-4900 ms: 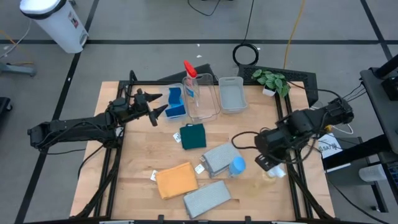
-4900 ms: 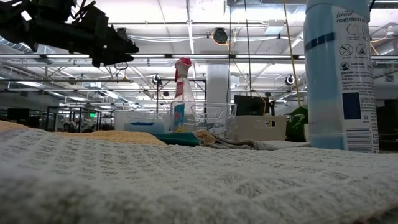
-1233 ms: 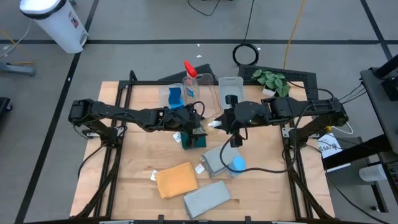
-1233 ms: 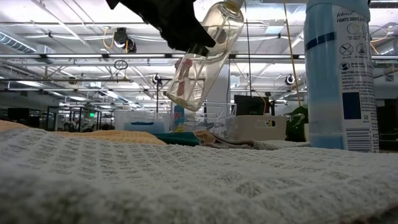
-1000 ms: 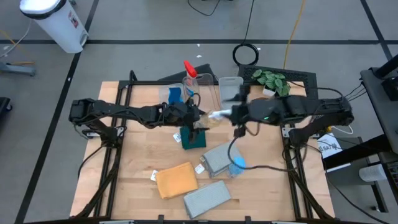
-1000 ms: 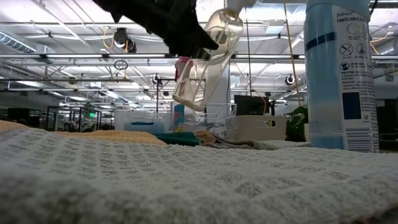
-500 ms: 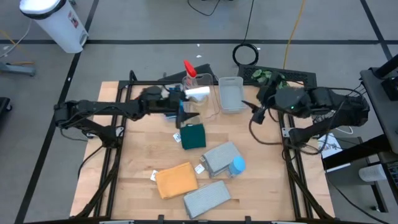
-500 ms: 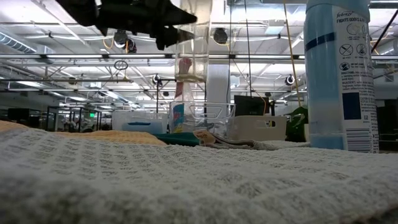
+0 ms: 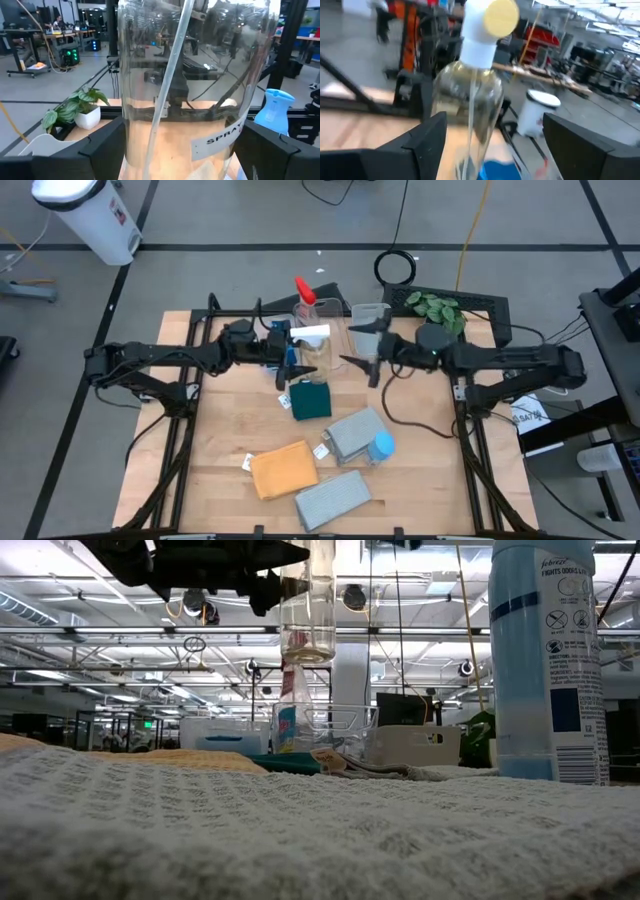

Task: Pick & Place Kitchen Items
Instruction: Put the white spray bottle into the transparent bin

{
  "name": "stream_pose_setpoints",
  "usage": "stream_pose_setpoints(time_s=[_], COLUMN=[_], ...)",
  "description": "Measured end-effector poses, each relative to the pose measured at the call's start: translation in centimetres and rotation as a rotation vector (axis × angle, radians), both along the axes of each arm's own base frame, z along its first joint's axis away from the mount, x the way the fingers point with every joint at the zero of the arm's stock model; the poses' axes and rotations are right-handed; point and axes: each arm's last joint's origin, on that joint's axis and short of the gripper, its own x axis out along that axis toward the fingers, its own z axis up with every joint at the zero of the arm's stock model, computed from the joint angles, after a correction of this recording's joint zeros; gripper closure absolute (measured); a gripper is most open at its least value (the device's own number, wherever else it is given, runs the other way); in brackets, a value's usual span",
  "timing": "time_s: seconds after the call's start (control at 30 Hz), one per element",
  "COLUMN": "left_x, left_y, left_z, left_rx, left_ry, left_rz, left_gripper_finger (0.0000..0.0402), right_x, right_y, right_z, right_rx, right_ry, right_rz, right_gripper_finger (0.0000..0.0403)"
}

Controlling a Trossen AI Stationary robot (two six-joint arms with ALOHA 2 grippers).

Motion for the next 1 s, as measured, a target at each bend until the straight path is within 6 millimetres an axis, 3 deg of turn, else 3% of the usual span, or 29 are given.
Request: stream_pose_setpoints(time_s=[0.27, 0.63, 0.77, 0.93, 1.0], left_x=[0.0, 0.1, 0.1, 0.1, 0.1], left_y=[0.0, 0.2, 0.2, 0.4, 0.4], left_z=[-0.1, -0.6, -0.7, -0.7, -0.7], left_rx=[0.001, 0.013, 0.013, 0.018, 0.032], left_ry=[0.010, 0.047, 0.058, 0.062, 0.062], left_rz=[-0.002, 0.031, 0.042, 0.103, 0.129], left_gripper_finger=[0.0090, 0.0090, 0.0090, 0.0090, 0.0090], right_x=[3.1, 7.7, 8.0, 7.9, 7.9], right_y=[-3.9, -5.2, -5.3, -5.3, -5.2], right_z=[0.0, 0.1, 0.1, 0.1, 0.1], right_rx=[0.150, 0.168, 0.164, 0.147, 0.126], right_ry=[-0.107, -0.111, -0.110, -0.104, -0.096], right_rz=[0.224, 0.303, 0.305, 0.302, 0.318], right_gripper_finger=[0.0110, 0.0118, 0.0165, 0.0291, 0.0299])
